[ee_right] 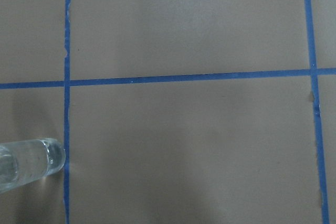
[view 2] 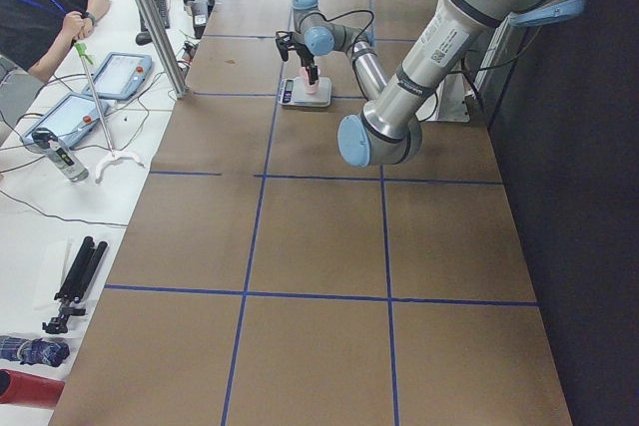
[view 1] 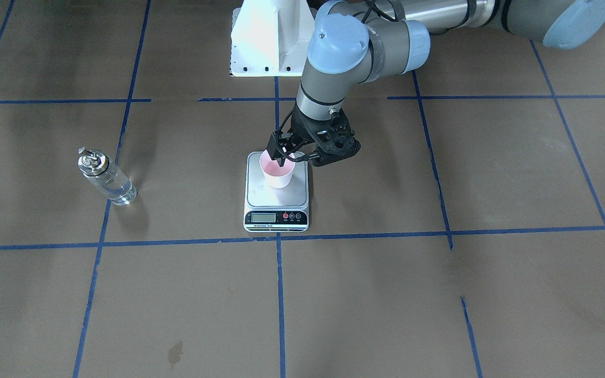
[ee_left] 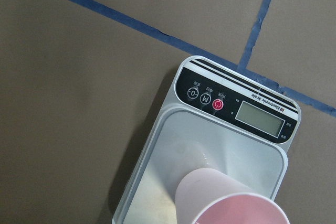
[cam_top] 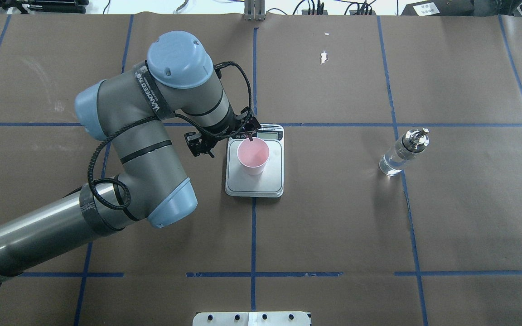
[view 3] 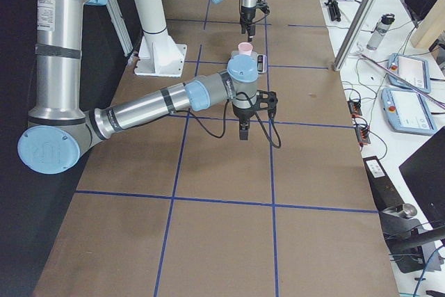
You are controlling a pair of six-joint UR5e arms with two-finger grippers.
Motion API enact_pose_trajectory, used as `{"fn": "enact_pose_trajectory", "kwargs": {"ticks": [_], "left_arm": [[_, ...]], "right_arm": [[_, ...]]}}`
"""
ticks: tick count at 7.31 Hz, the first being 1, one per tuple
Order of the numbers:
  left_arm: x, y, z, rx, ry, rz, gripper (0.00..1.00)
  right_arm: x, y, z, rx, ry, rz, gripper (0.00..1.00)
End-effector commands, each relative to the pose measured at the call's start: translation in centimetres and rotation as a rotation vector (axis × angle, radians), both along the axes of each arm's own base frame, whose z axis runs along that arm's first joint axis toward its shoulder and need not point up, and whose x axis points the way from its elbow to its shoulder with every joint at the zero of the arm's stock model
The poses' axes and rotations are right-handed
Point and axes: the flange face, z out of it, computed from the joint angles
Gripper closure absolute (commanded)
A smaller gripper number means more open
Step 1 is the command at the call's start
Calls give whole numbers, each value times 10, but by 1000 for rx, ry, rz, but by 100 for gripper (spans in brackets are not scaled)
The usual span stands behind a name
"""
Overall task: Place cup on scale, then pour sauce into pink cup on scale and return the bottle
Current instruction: 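Open the left gripper and release the cup on the scale, then withdraw the left arm while the right gripper approaches the glass bottle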
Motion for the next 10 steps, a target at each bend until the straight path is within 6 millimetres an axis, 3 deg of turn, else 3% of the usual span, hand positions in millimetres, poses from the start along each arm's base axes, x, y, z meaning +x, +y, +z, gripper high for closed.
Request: {"fn": "enact_pose_trajectory", "kwargs": {"ticks": [1, 2, 4, 5, 6, 7, 9, 10], "left_arm": [[-52, 16, -3, 96, 5, 40, 0], [-88, 29, 9, 145, 15, 48, 0], [-117, 22, 35, 203, -17, 63, 0], [-128, 18, 35, 225, -19, 59, 0], [-139, 18, 45, 235, -28, 57, 0], [-149, 19, 46, 253, -27, 55, 0], [-164, 12, 50, 318, -42, 78, 0], [-183, 6, 69, 348, -74, 89, 0]], "right_arm": [[-40, 24, -41, -20, -15, 0, 0], [-59, 36, -60, -44, -28, 11, 0], [-110, 72, -106, -54, -11, 64, 0], [-133, 86, -121, -15, -19, 86, 1], [-141, 97, -122, -5, -83, 143, 1], [-152, 123, -100, 68, -92, 162, 0], [-201, 152, -71, 239, 31, 197, 0], [-219, 155, -58, 257, 36, 209, 0]]}}
